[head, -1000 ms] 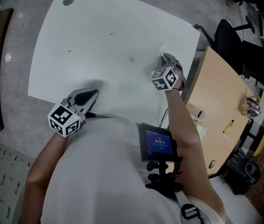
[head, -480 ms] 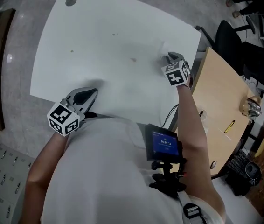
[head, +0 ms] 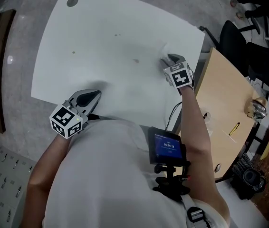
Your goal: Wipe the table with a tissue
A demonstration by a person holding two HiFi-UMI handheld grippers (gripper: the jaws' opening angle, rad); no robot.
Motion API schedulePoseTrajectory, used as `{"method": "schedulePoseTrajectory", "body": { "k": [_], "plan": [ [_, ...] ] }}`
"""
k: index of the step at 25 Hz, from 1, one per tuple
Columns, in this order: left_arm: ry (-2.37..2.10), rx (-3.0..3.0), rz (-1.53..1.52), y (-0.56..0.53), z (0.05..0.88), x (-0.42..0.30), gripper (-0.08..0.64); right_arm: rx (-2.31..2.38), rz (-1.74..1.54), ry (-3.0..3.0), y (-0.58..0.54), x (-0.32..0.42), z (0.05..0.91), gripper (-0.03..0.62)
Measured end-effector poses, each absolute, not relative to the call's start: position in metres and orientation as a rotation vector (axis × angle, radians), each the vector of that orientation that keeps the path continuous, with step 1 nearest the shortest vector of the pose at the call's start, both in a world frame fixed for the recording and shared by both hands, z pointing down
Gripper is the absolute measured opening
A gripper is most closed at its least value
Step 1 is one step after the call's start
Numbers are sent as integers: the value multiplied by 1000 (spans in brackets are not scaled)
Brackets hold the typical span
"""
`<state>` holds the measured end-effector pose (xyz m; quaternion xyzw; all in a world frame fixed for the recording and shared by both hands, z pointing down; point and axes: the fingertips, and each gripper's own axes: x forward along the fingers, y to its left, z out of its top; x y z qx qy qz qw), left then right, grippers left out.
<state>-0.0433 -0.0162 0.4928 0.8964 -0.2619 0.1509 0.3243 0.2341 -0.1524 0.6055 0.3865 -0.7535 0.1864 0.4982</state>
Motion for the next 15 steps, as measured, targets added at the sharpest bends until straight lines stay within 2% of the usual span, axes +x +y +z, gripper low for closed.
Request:
{"method": "schedulePoseTrajectory", "body": {
  "k": [1, 2, 3, 7, 12, 15],
  "plan": [
    [-688, 2350, 397, -16, 493, -43, 6, 968, 451, -1810, -154, 237, 607, 149],
    [-689, 2350, 398, -16, 493, -43, 6, 1000, 451, -1794, -155, 241, 609, 46],
    [-690, 2351, 398, -16, 492, -43, 6, 1028, 460, -1783, -157, 245, 611, 37],
    [-697, 2353, 396, -16, 491, -44, 6, 1104, 554, -1788, -159, 251, 616, 34],
    [-690, 2352, 399, -14, 493, -45, 6, 1001, 522, -1766, -149, 235, 620, 32],
    [-679, 2357, 396, -14, 492, -41, 6, 967, 639, -1788, -141, 227, 618, 32]
  ]
}}
